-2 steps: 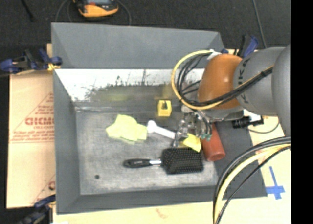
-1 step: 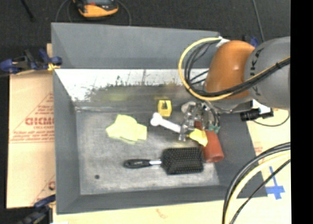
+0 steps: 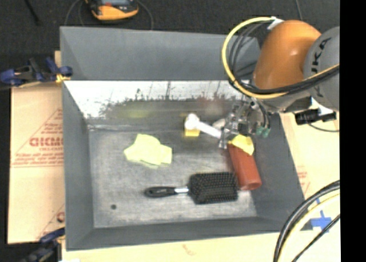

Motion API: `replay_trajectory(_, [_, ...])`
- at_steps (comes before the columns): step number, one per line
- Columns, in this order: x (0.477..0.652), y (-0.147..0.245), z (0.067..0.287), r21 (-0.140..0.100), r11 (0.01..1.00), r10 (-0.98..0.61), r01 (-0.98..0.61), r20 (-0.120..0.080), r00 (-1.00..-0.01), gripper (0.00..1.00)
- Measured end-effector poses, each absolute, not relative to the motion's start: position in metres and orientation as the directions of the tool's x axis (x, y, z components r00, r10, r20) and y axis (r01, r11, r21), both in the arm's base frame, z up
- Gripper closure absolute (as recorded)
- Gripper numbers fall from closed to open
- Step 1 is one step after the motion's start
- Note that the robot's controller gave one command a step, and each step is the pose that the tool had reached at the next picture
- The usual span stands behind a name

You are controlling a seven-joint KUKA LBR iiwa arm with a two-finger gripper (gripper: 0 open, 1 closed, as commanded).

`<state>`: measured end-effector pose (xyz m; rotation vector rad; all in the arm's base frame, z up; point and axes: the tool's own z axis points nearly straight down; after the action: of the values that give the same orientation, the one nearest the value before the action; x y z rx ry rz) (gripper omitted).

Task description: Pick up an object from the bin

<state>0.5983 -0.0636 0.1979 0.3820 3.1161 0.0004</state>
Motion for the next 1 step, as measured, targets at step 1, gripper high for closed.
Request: replay_trajectory(1, [0.5872,-0.0552,0.2156,0.001,0.969,0.246,0.246,-0.012,-0.969,1.00])
